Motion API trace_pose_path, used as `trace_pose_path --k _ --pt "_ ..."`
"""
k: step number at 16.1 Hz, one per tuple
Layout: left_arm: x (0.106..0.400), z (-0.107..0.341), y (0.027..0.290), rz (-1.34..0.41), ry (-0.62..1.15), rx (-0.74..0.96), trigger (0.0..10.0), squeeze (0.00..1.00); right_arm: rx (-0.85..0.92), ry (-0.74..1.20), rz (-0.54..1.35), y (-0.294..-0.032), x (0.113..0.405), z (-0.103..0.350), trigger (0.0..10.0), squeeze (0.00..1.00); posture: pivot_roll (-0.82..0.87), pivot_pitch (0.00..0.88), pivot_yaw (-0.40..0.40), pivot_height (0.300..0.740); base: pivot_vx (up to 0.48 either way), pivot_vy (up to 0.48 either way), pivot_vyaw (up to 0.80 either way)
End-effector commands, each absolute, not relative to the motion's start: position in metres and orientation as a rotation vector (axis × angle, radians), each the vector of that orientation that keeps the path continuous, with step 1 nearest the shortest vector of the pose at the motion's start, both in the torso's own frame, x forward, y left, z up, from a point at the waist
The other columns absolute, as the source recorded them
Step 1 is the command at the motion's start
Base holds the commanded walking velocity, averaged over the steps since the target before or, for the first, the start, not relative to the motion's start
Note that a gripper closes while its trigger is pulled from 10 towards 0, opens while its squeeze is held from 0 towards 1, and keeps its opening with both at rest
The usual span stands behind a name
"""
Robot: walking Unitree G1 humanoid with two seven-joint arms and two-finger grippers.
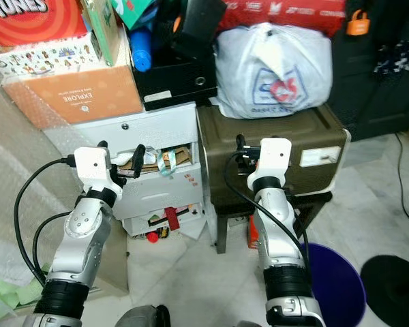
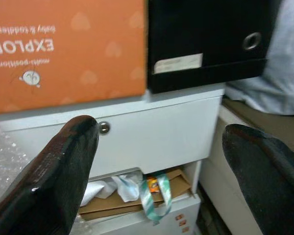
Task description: Clean up the room
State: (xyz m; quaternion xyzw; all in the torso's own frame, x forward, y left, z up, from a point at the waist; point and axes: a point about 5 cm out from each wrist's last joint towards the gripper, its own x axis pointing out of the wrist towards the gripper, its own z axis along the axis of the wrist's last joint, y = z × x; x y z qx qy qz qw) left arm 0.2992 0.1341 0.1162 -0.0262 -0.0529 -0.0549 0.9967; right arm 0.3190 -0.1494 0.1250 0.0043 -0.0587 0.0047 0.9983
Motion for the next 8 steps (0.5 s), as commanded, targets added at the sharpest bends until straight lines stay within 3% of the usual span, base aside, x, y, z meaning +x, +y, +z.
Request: trace_pose_path --k 1,8 --pt "0.2984 0.1155 0.1342 -0.108 -0.096 -0.061 10.0 0.00 0.016 -0.114 0.006 -0.1507 0.3193 0.1262 10.0 0.00 -0.02 0.076 0.047 0.740 0.000 0.000 0.00" --pt "0.2981 0.1133 0.1352 -0.101 -0.078 -0.067 10.0 0.00 0.007 -0.110 0.012 -0.1498 0.3194 0.1255 10.0 0.00 -0.02 0.074 0.043 0.740 0.000 0.000 0.00"
